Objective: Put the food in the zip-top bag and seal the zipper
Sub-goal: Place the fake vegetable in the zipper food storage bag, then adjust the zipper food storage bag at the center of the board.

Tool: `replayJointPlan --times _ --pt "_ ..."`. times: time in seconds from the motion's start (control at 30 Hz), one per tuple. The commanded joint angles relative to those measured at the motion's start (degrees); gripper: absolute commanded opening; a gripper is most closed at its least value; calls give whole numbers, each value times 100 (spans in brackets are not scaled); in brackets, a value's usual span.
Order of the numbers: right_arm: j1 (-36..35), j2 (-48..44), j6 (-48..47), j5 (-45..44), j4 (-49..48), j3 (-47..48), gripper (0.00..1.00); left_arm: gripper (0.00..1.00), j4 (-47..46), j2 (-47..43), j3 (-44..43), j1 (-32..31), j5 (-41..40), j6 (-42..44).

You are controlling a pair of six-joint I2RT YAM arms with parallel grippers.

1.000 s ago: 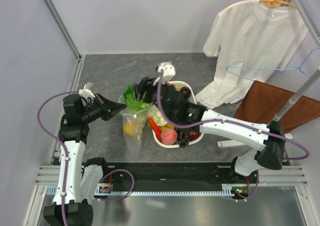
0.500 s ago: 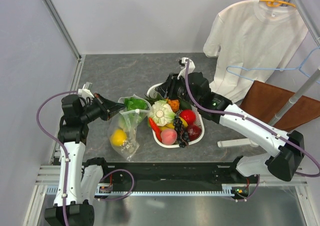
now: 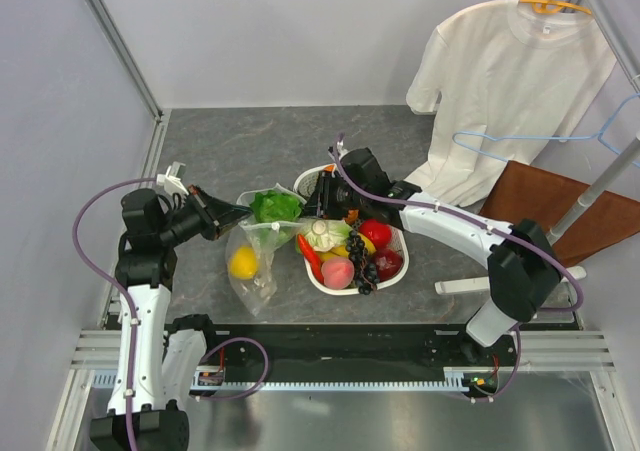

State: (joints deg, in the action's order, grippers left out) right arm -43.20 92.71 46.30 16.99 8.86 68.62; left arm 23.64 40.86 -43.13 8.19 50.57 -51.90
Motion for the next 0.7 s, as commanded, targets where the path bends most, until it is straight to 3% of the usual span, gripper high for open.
replayJointPlan --times 0.0,0.03,0.07,0.17,0.33,0.47,0.67 --pt "5 -42 274 586 -148 292 31 2 -448 -166 -380 34 366 347" --pt "5 -42 300 577 -148 284 26 2 -448 -184 -389 34 358 373" --pt "5 -42 292 568 -148 266 15 2 -448 -184 -397 34 366 382" --pt "22 -68 248 559 -157 275 0 2 -343 -175 -441 34 270 478" --pt "110 -42 -50 656 -166 783 0 2 603 88 -992 34 -519 1503" --pt "93 -33 -297 822 -227 1766 0 2 1002 186 -1530 34 -1338 2394" --pt "-101 -192 -815 692 -34 1769 0 2 958 -587 -2006 34 -943 3720"
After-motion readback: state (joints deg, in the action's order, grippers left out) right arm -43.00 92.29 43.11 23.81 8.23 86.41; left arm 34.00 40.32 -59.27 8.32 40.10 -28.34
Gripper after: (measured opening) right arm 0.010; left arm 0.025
